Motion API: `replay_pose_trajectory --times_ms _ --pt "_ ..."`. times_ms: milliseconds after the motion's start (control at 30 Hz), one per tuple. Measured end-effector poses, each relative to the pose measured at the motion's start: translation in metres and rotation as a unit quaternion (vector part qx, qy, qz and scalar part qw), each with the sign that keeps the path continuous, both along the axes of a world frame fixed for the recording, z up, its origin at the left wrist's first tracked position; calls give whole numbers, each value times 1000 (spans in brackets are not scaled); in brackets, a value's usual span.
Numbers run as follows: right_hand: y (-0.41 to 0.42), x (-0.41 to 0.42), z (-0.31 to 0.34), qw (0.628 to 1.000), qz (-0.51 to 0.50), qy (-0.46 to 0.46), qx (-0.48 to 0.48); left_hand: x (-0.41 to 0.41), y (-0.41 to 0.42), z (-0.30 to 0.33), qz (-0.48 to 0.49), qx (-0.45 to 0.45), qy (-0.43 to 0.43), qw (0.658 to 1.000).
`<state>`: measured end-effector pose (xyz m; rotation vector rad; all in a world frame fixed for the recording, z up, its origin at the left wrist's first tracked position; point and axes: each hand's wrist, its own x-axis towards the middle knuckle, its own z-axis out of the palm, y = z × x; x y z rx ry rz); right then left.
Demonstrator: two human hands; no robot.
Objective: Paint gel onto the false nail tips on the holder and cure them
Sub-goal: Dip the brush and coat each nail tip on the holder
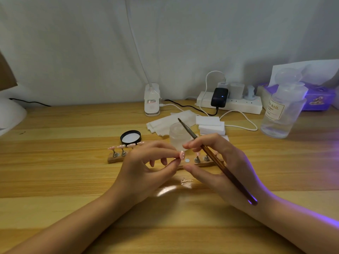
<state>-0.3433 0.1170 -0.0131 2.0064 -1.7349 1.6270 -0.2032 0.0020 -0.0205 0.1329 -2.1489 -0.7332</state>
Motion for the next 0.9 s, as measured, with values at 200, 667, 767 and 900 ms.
replay_pose_trajectory --times_ms 200,667,767,900 --pt "-3 1 -3 1000 -3 8 -19 1 2 3 -8 -24 -15 1000" --pt "-4 -2 -3 998 -15 -55 1 1 0 1 7 -23 -10 1000" --pt "-6 -6 -2 997 -50 -55 14 1 0 2 45 17 -14 999" --pt "-11 -13 -4 995 -61 -50 67 0 1 1 93 54 -49 993"
